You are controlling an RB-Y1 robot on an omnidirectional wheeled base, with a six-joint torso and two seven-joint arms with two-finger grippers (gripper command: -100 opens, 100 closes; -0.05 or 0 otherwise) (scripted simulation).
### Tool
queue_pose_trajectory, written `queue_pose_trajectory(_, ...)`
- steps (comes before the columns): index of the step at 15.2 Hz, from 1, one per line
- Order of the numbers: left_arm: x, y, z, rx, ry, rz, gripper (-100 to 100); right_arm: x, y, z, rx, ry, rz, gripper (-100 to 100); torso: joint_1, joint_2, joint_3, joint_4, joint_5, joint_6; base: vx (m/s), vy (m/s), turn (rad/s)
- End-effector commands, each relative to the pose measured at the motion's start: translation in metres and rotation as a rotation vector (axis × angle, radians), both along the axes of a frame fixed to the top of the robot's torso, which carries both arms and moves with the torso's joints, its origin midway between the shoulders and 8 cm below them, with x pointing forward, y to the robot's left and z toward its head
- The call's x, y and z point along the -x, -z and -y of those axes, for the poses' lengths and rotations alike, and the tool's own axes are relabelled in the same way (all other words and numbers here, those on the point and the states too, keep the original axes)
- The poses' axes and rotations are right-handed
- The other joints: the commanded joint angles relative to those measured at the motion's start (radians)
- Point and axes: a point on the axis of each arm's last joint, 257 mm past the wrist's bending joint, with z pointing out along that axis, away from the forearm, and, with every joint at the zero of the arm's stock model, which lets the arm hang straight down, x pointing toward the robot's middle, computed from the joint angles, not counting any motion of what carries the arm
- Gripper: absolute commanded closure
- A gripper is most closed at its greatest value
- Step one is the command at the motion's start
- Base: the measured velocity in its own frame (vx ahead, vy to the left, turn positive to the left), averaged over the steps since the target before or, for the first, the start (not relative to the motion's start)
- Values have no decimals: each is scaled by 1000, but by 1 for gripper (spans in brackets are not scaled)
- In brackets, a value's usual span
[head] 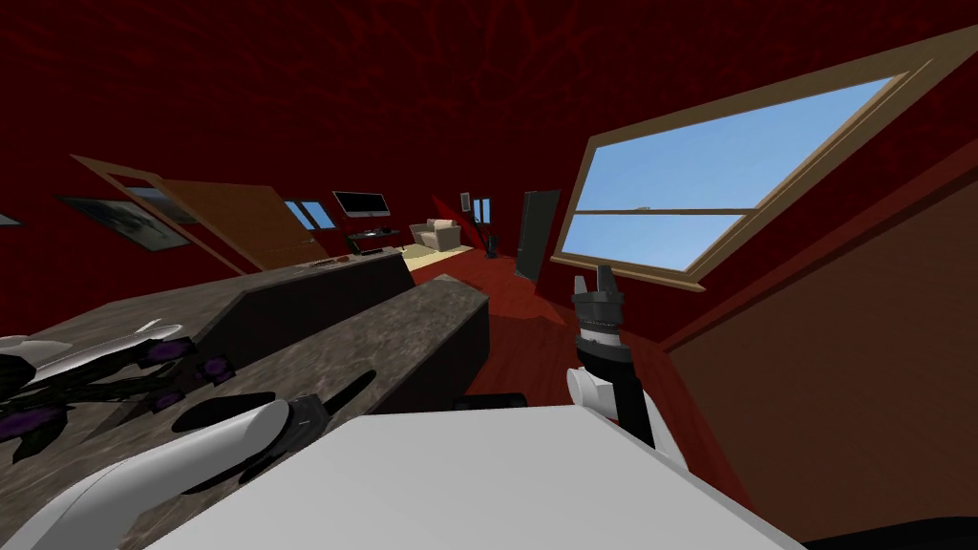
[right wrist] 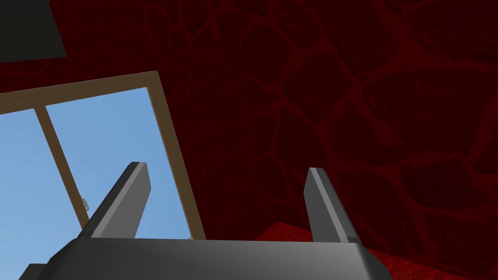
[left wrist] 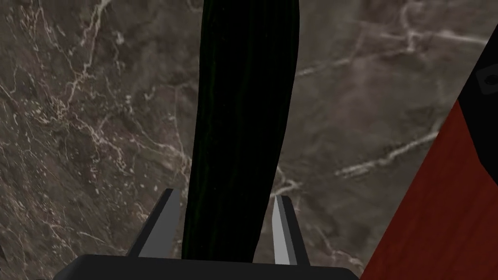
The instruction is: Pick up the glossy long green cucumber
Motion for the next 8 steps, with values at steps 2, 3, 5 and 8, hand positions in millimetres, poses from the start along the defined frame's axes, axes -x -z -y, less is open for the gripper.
queue_pose_trajectory(2,0,0,0,0,0,0,100,0,0,0,0,0,0,0,0,0,0,0,0,0,0,0,0)
queue_pose_trajectory(3,3,-8,3,0,-3,0,100,0,0,0,0,0,0,0,0,0,0,0,0,0,0,0,0)
queue_pose_trajectory(5,5,-12,5,0,-3,0,100,0,0,0,0,0,0,0,-1,0,0,0,-1,0,0,0,0)
queue_pose_trajectory(8,6,-15,6,-1,-3,1,100,0,0,0,0,0,0,0,-2,1,0,0,-2,0,0,0,0)
